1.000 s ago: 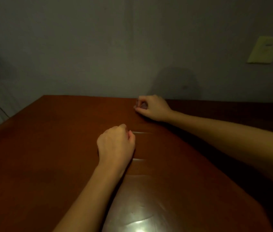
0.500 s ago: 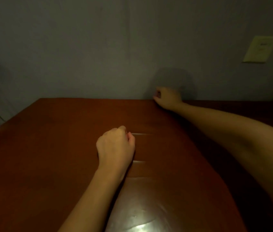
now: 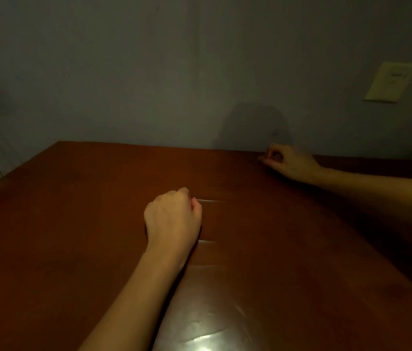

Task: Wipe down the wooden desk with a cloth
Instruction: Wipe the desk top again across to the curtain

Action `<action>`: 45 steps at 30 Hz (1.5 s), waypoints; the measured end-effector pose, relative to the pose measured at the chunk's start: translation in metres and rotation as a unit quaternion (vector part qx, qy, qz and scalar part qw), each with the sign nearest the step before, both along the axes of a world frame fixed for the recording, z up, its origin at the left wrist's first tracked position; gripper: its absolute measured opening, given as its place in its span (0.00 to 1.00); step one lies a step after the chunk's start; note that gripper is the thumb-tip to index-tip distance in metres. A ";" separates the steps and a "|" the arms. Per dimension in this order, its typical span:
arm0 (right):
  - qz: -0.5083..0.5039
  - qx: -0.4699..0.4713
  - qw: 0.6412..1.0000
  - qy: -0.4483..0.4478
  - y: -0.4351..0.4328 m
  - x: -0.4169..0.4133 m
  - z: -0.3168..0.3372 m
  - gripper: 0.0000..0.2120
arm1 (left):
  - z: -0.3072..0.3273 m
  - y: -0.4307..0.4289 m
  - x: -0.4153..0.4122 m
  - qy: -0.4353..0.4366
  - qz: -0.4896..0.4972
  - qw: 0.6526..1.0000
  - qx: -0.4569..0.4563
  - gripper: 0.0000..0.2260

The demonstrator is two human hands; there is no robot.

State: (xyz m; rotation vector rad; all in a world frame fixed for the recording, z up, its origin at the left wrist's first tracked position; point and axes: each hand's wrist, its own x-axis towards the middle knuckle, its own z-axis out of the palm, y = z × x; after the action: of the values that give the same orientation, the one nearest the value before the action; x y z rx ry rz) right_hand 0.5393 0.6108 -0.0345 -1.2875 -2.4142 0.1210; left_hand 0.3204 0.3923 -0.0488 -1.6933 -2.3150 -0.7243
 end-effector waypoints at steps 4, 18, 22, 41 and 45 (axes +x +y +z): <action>-0.085 0.028 0.996 -0.008 0.037 -0.053 -0.004 0.10 | 0.001 0.001 -0.001 -0.004 0.001 1.000 -0.011 0.12; 0.018 0.004 1.000 -0.001 -0.032 0.017 0.000 0.12 | -0.003 0.003 -0.001 -0.002 -0.002 1.000 -0.001 0.12; -0.097 0.011 0.995 -0.007 0.026 -0.017 0.000 0.14 | 0.000 0.003 -0.001 -0.004 -0.003 1.000 -0.005 0.11; -0.045 0.012 0.999 -0.007 -0.018 0.010 0.004 0.14 | -0.001 0.001 -0.002 -0.021 -0.013 1.000 -0.002 0.11; 0.071 0.032 0.997 -0.006 -0.078 -0.058 0.001 0.15 | 0.000 0.001 -0.002 -0.023 -0.007 1.000 -0.008 0.12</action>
State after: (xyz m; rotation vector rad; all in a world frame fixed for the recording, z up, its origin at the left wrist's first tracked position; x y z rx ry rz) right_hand 0.4811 0.5326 -0.0336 -1.0914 -2.4969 0.0764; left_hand 0.3180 0.3932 -0.0488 -1.7180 -2.3477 -0.7585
